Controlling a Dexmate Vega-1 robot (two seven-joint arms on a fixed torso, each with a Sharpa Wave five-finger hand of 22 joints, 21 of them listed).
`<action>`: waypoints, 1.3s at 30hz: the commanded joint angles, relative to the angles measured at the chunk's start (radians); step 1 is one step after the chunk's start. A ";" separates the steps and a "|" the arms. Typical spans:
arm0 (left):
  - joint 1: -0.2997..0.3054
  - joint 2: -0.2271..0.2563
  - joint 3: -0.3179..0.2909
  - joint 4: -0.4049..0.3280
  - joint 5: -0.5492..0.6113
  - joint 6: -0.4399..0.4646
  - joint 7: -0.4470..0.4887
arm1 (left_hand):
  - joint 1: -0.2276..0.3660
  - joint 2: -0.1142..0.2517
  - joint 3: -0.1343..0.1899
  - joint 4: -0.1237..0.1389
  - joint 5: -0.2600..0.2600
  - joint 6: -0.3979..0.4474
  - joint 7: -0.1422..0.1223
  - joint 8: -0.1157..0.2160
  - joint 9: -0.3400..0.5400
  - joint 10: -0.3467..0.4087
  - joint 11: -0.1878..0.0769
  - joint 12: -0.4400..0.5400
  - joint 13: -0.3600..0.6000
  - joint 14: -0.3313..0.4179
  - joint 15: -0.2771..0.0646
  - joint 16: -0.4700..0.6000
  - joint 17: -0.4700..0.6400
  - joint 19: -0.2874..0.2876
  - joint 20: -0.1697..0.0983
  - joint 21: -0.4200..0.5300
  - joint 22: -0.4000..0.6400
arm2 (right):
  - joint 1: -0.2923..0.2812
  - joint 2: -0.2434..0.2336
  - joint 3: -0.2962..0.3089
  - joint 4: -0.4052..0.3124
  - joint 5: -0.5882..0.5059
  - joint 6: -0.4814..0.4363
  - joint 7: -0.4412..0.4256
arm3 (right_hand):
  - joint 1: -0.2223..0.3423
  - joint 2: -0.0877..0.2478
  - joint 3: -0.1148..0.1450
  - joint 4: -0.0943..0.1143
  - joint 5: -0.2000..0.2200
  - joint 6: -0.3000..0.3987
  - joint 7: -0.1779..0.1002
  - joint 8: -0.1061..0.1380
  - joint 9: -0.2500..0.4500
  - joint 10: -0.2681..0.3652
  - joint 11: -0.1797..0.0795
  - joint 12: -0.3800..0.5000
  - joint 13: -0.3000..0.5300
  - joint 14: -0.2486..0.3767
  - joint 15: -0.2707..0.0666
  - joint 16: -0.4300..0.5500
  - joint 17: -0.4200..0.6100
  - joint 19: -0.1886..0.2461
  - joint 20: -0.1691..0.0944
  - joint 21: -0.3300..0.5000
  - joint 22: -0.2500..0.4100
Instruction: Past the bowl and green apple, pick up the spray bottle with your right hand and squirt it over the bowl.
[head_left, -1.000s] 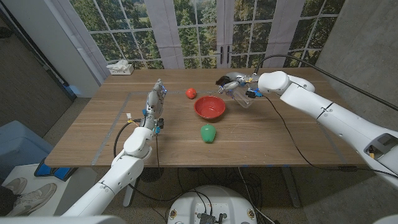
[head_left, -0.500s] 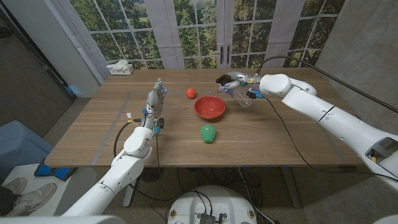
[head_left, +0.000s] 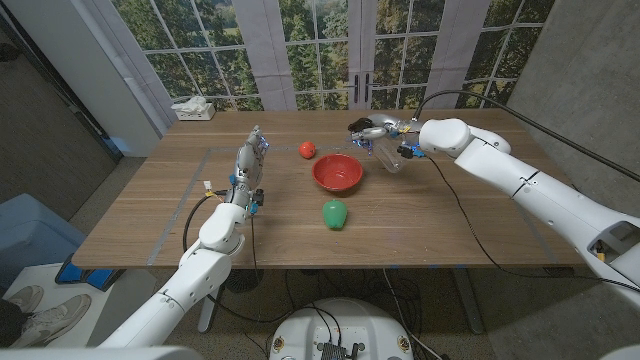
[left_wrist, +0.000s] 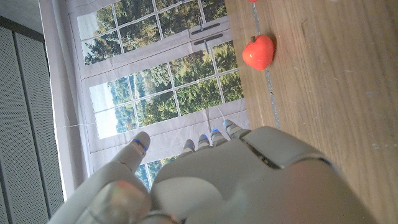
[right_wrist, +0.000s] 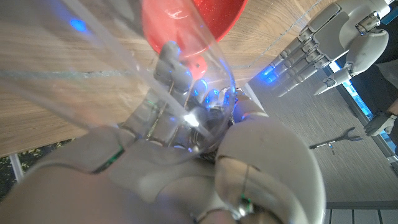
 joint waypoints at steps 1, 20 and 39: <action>-0.008 0.001 -0.002 0.008 -0.004 0.003 -0.004 | 0.011 0.095 0.001 0.003 0.007 -0.023 -0.005 0.005 0.005 -0.088 0.003 0.004 0.003 -0.138 -0.026 0.000 0.002 0.002 -0.060 -0.002 0.004 | -0.019 0.004 0.023 0.019 0.023 0.049 -0.031 | -0.008 0.008 0.009 0.007 -0.004 -0.003 0.004 -0.008 -0.004 -0.003 -0.002 -0.004 0.002 -0.012 -0.109 0.271 0.094 -0.017 -0.116 -0.005 -0.008; -0.021 0.000 -0.002 0.018 -0.009 0.006 -0.011 | 0.012 0.094 0.001 0.002 0.007 -0.022 -0.006 0.005 0.005 -0.089 0.002 0.004 0.003 -0.139 -0.026 -0.001 0.002 0.003 -0.062 -0.003 0.004 | -0.088 0.041 0.085 0.096 0.040 0.222 -0.175 | 0.001 0.045 0.053 0.001 -0.016 -0.018 0.021 -0.004 0.014 -0.011 -0.001 -0.006 0.026 -0.039 -0.110 0.272 0.094 -0.050 -0.117 0.001 -0.042; -0.040 0.005 0.001 0.025 -0.008 0.016 -0.018 | 0.012 0.092 0.001 0.002 0.007 -0.021 -0.005 0.005 0.005 -0.089 0.001 0.004 0.003 -0.140 -0.025 -0.002 0.002 0.003 -0.062 -0.004 0.004 | -0.134 0.105 0.145 0.235 0.086 0.376 -0.302 | -0.005 0.041 0.071 0.001 -0.022 -0.023 0.021 -0.005 0.020 -0.011 -0.006 -0.013 0.030 -0.045 -0.110 0.275 0.093 -0.070 -0.120 0.018 -0.062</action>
